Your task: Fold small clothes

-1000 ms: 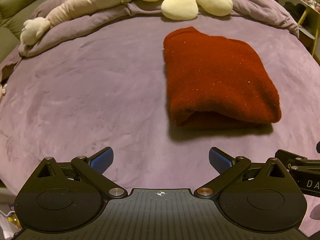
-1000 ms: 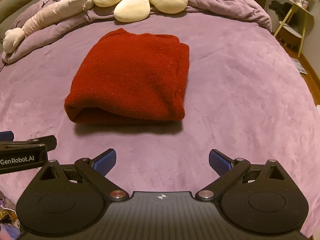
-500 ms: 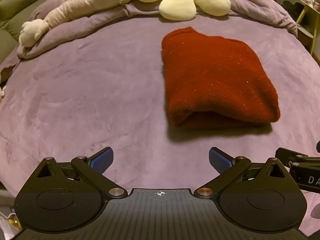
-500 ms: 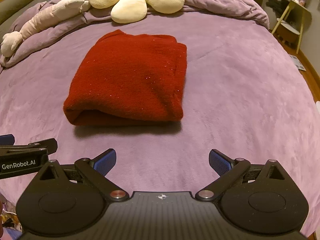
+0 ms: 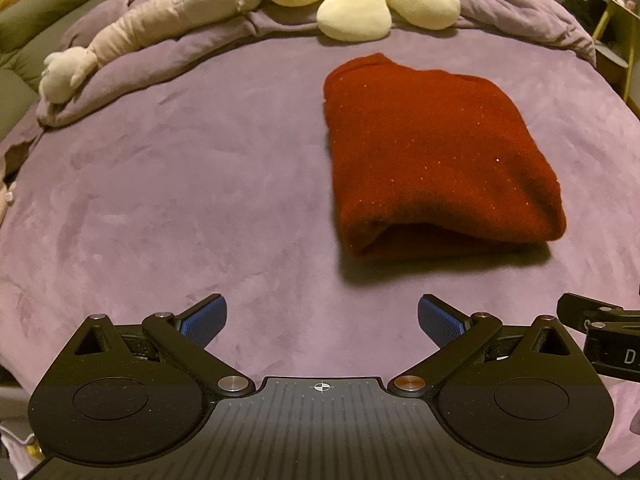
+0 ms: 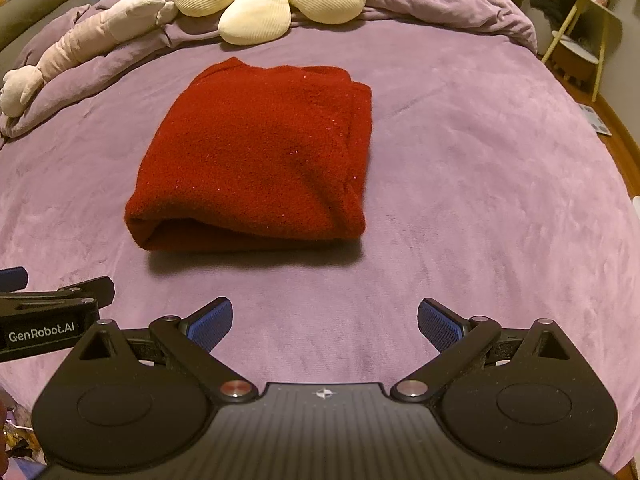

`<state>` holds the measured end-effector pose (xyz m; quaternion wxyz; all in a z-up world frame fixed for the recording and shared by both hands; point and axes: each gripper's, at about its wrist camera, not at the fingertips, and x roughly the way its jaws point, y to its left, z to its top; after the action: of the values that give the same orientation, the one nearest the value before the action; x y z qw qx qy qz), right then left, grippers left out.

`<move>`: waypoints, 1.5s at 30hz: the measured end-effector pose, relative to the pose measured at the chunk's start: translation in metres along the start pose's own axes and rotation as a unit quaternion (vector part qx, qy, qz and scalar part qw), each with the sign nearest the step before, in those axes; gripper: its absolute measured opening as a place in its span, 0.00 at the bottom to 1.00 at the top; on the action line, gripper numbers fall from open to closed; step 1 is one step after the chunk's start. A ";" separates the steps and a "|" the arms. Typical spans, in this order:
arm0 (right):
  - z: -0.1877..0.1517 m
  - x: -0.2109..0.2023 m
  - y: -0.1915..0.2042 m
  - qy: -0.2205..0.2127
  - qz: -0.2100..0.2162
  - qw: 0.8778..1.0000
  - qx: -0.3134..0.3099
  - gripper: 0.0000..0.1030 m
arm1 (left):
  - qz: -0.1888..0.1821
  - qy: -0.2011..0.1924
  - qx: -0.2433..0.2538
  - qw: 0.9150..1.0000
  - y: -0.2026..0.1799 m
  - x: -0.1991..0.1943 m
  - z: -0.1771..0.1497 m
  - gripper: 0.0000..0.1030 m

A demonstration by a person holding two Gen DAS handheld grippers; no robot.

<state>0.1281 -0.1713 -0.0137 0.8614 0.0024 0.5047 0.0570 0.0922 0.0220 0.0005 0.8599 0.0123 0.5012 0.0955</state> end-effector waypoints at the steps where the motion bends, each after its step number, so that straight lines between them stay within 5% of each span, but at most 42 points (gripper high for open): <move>1: 0.000 0.000 0.000 -0.001 0.000 1.000 0.001 0.96 | 0.000 0.000 -0.001 1.000 0.000 0.000 0.000 1.00; 45: -0.001 -0.007 0.003 -0.008 0.004 1.000 0.008 0.96 | -0.003 0.000 0.003 1.000 0.004 0.001 -0.001 1.00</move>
<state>0.1236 -0.1689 -0.0079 0.8654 0.0120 0.4979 0.0561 0.0912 0.0259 -0.0008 0.8603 0.0136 0.5014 0.0911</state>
